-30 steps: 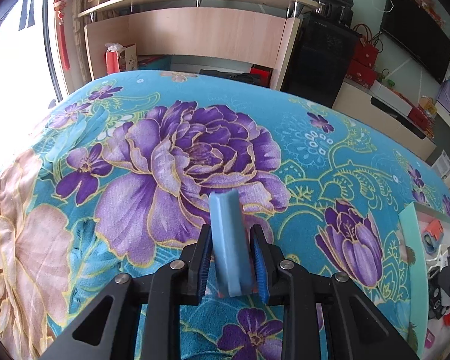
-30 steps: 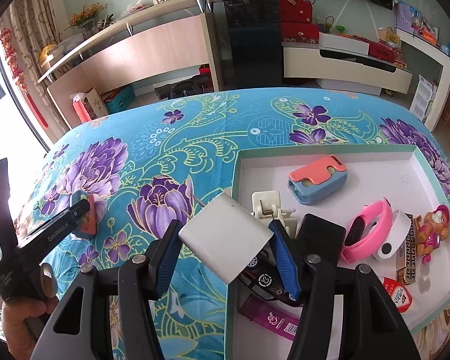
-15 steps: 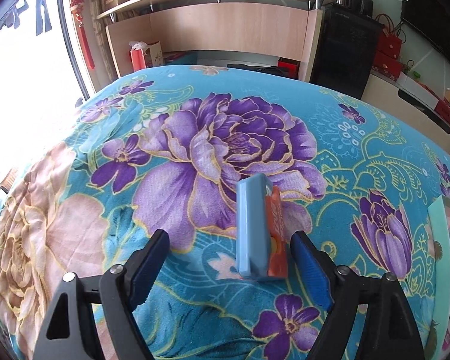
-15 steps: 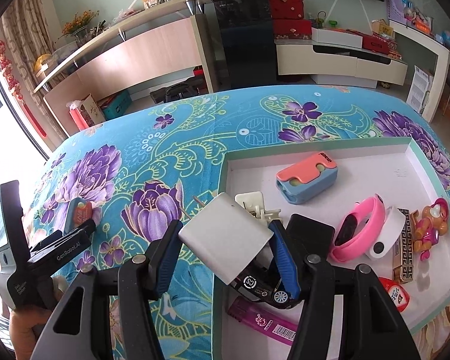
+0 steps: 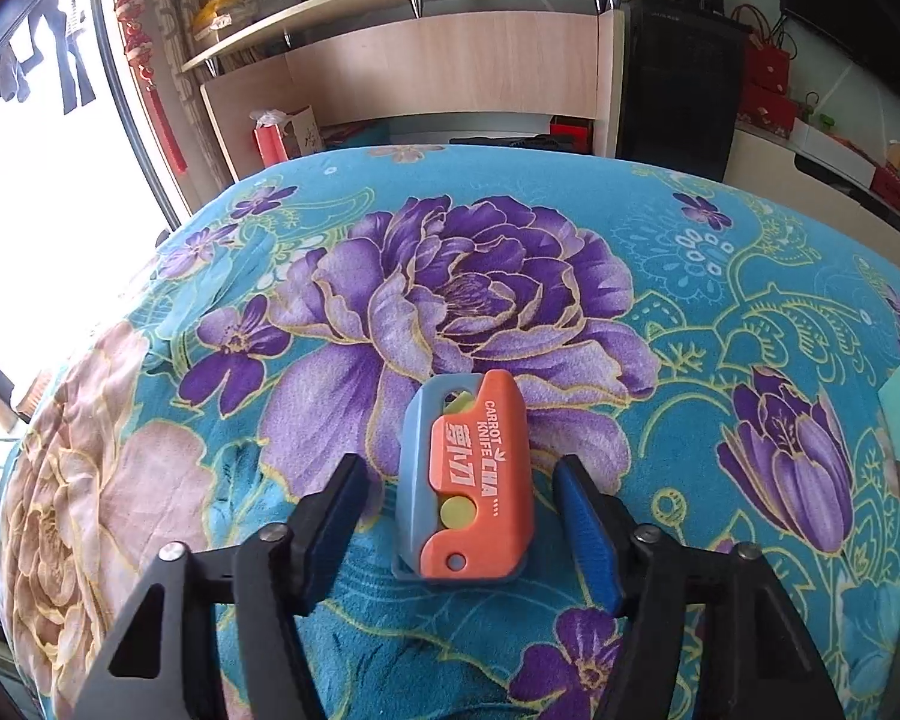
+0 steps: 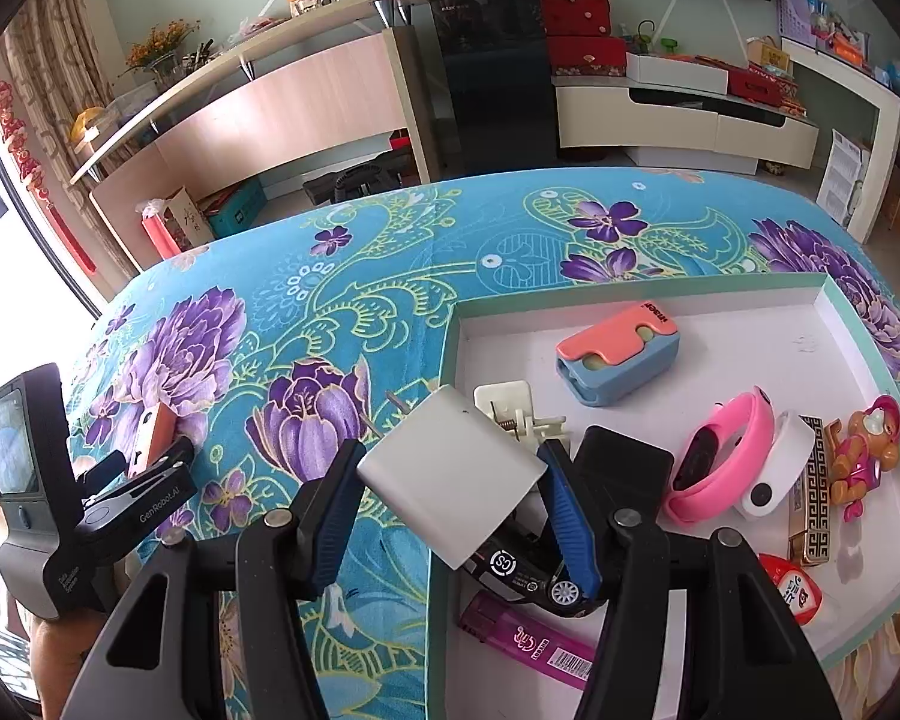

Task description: Organize rigid objects

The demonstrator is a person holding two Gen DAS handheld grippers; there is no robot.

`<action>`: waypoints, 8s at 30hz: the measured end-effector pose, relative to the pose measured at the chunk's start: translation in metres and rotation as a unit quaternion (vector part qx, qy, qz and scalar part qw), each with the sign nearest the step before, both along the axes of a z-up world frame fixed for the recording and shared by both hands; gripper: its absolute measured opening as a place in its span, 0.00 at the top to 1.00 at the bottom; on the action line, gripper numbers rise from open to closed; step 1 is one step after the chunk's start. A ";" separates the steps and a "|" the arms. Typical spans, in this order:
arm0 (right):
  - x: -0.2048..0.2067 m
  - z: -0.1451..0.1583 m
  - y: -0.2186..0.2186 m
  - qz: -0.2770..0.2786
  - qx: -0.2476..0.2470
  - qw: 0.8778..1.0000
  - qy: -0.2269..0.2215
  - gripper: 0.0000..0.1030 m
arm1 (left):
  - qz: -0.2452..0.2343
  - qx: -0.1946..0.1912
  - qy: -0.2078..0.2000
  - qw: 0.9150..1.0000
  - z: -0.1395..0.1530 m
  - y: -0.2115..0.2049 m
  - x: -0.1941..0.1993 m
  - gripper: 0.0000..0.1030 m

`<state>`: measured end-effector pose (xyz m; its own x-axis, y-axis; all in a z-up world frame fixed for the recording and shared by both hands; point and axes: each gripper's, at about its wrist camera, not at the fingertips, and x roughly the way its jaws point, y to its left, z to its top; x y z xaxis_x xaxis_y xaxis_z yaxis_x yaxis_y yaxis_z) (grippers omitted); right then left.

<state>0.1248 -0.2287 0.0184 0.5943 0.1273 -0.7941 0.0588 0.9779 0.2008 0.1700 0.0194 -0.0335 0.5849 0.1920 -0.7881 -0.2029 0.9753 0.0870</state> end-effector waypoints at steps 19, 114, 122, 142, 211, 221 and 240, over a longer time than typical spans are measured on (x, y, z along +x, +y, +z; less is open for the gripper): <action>-0.011 0.024 -0.007 -0.005 -0.004 1.000 -0.029 0.42 | -0.080 -0.059 -0.080 0.992 0.071 -0.045 -0.036 0.56; -0.019 0.004 -0.095 -0.098 -0.055 0.993 0.043 0.07 | -0.103 -0.049 -0.001 0.994 0.049 -0.111 -0.045 0.00; -0.017 0.008 -0.081 -0.079 -0.065 0.994 0.033 0.02 | -0.094 -0.055 0.002 0.994 0.047 -0.106 -0.043 0.00; -0.044 0.027 -0.050 -0.049 -0.069 0.996 0.017 0.02 | -0.104 -0.074 -0.015 0.992 0.064 -0.089 -0.081 0.00; -0.145 -0.008 -0.039 -0.052 -0.074 0.996 0.020 0.02 | -0.118 0.017 0.002 0.993 0.039 -0.089 -0.185 0.00; -0.145 -0.009 -0.037 -0.048 -0.076 0.996 0.023 0.02 | -0.119 0.023 0.004 0.993 0.037 -0.091 -0.186 0.00; -0.145 -0.009 -0.036 -0.045 -0.080 0.996 0.022 0.02 | -0.118 0.026 0.016 0.993 0.033 -0.089 -0.183 0.00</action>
<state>-0.0200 -0.2646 0.0096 0.5613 -0.0540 -0.8258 0.1525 0.9875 0.0391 -0.0131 -0.0698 -0.0005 0.5939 0.0936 -0.7990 0.0340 0.9894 0.1412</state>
